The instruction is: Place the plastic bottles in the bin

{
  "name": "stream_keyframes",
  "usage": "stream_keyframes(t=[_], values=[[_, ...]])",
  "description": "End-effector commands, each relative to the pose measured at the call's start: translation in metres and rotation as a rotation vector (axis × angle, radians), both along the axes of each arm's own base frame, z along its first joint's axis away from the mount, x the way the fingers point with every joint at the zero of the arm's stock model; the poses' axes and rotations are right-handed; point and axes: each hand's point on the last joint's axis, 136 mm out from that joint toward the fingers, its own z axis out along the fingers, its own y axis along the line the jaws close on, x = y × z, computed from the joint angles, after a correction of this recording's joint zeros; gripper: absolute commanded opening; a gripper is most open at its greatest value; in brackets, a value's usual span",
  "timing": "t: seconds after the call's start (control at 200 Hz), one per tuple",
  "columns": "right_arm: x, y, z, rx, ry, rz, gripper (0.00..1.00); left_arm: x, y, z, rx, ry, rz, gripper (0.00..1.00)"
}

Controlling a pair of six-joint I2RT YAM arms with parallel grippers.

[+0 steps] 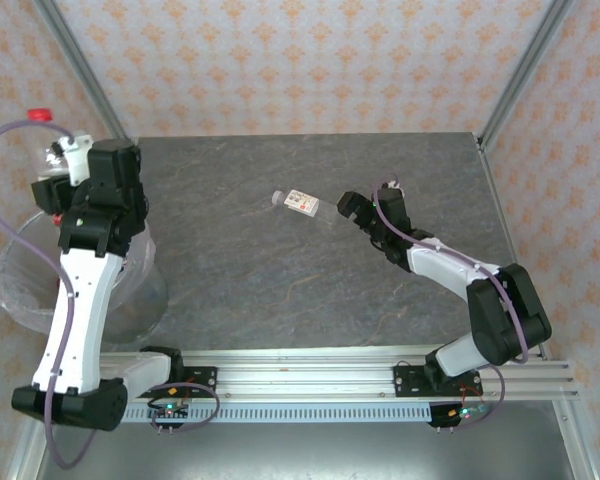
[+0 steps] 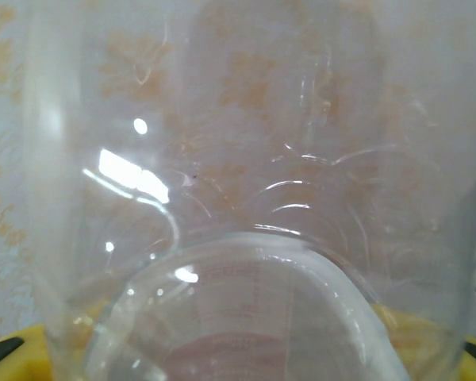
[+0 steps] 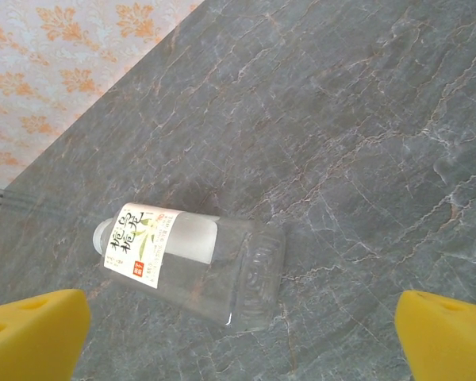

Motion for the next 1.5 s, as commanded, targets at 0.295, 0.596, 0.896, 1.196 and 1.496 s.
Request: stream_keyframes(t=[0.295,0.596,0.896,1.196,1.496], values=[[0.014,0.01,0.016,0.033,-0.027,0.025,0.99,-0.065,0.055,-0.025,0.021,-0.359,0.31,0.53],[0.012,0.013,0.021,0.041,-0.023,0.04,0.99,-0.075,0.09,-0.049,-0.025,-0.413,0.418,0.55],[0.011,0.013,0.022,0.041,-0.022,0.043,0.99,-0.064,0.092,-0.063,-0.122,-0.417,0.407,0.72],[0.009,0.011,0.02,0.037,-0.022,0.036,0.99,-0.063,0.086,-0.05,-0.183,-0.437,0.368,0.98],[0.012,0.011,0.018,0.03,-0.008,0.028,0.99,-0.011,0.05,-0.044,-0.322,-0.408,0.111,1.0]])
